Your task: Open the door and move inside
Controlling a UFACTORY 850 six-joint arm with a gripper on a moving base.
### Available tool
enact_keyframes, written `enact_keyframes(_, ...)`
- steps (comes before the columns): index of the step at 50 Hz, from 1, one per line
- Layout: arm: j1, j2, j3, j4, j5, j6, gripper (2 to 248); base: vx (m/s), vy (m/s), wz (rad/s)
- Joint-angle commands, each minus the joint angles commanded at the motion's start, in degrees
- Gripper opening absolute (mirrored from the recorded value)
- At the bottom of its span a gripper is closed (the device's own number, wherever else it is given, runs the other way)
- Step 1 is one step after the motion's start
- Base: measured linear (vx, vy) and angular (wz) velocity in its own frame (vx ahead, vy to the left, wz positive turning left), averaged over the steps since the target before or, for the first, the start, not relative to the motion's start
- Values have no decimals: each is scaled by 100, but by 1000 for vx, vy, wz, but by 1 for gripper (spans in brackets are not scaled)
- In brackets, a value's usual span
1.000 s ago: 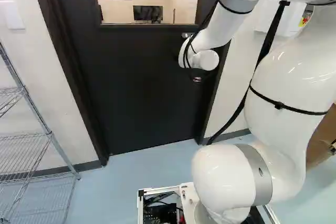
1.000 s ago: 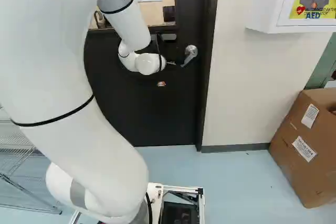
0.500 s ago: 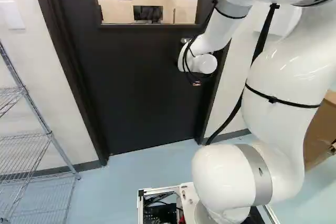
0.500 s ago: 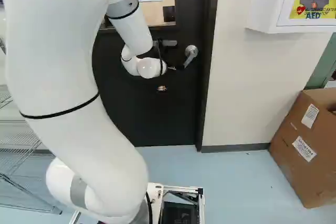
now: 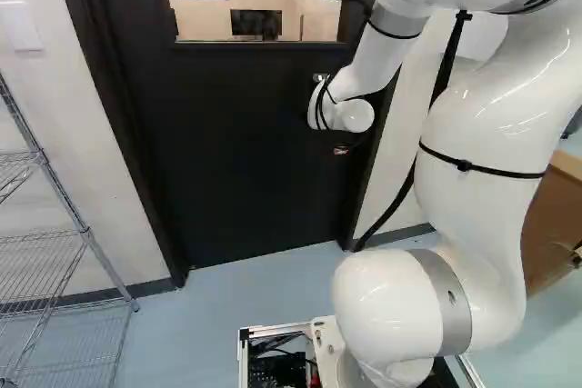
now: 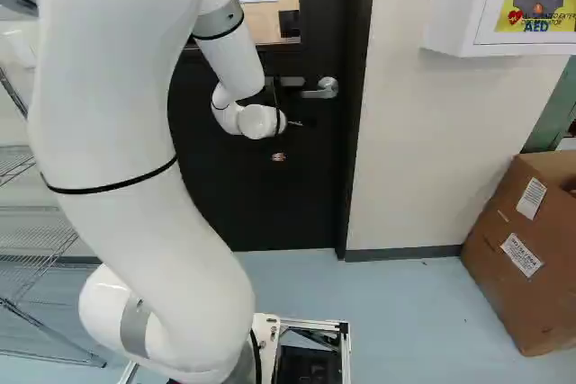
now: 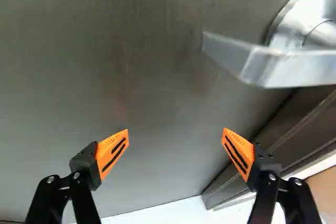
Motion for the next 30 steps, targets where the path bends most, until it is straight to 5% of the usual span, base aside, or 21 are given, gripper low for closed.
enact_keyframes(30,-255,877,700,0,0,0,247,0,0,0)
